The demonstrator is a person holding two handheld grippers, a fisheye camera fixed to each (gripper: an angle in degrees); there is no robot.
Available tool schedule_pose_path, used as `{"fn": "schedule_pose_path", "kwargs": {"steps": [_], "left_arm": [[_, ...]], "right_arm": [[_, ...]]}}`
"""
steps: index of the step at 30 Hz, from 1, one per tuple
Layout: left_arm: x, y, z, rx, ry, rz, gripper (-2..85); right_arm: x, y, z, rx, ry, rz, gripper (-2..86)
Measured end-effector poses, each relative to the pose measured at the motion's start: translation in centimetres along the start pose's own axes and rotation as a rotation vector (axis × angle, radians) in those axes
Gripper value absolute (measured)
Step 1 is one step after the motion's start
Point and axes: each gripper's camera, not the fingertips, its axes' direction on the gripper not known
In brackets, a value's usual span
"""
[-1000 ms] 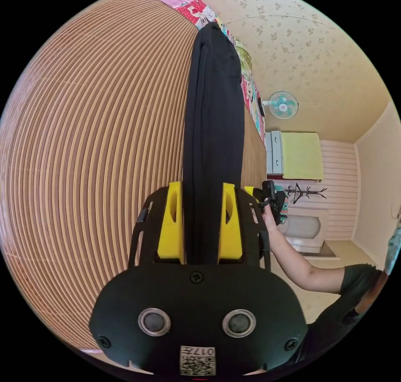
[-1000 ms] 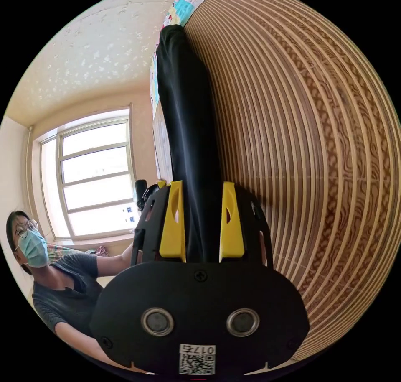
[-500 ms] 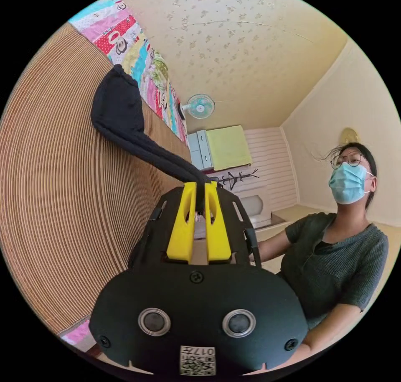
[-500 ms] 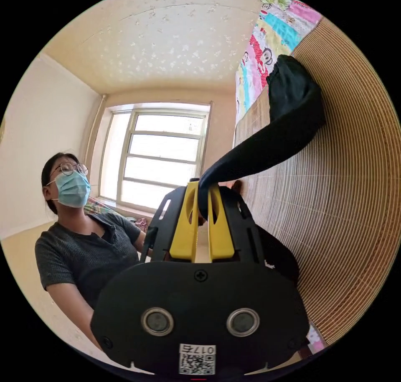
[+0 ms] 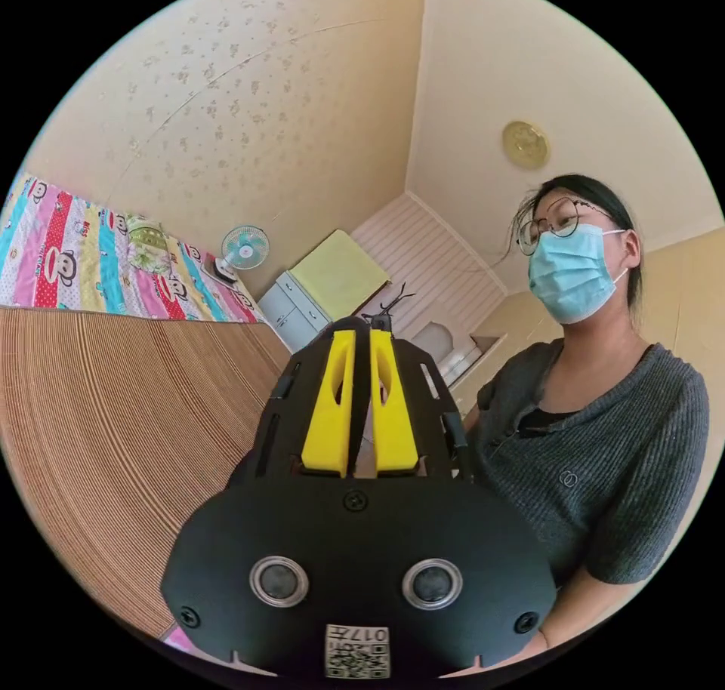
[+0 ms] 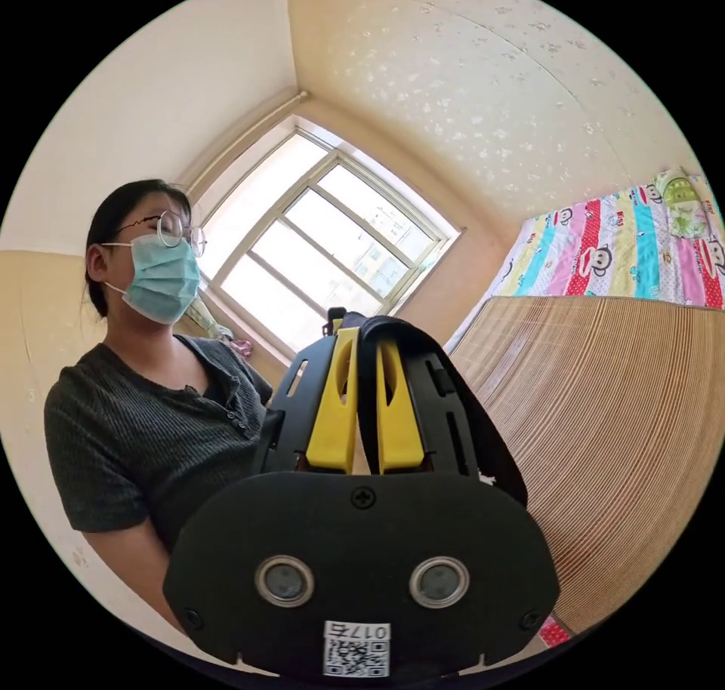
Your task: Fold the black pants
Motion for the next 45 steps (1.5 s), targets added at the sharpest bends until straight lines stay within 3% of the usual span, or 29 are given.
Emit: {"fn": "schedule_pose_path", "kwargs": {"steps": [5, 11, 17, 19, 21, 25, 32, 39, 45], "left_arm": [[-8.8, -2.8, 3.4, -0.019, -0.269, -0.209, 4.0], [-21.5, -2.2, 6.3, -0.110, -0.381, -0.359, 4.1], [-27.1, 9.8, 11.1, -0.372, -0.451, -0.488, 4.4], [-28.7, 14.6, 12.0, -0.427, -0.458, -0.593, 4.5], [-30.3, 19.0, 12.5, -0.485, -0.497, -0.709, 5.1], [-33.5, 23.1, 12.6, -0.513, -0.479, -0.795, 9.5], [-44.2, 17.6, 10.2, -0.331, -0.508, -0.776, 15.8], [-54.9, 15.0, 13.4, -0.423, -0.544, -0.754, 17.4], [-60.6, 16.8, 16.3, -0.497, -0.491, -0.762, 16.4]], "right_arm": [[7.2, -3.7, 3.6, -0.051, 0.200, 0.139, 0.3], [15.8, -4.3, 9.3, -0.125, 0.337, 0.261, 0.5], [19.9, 8.0, 14.6, -0.363, 0.533, 0.388, 1.3], [21.0, 12.9, 14.8, -0.384, 0.542, 0.496, 1.8], [23.5, 19.2, 14.3, -0.424, 0.595, 0.748, 2.7], [24.7, 23.1, 12.0, -0.309, 0.498, 0.916, 5.1], [28.4, 15.1, 12.2, -0.269, 0.498, 0.814, 13.3], [34.6, 11.0, 14.4, -0.311, 0.458, 0.841, 17.9], [34.3, 11.7, 14.8, -0.282, 0.389, 0.856, 18.1]]}}
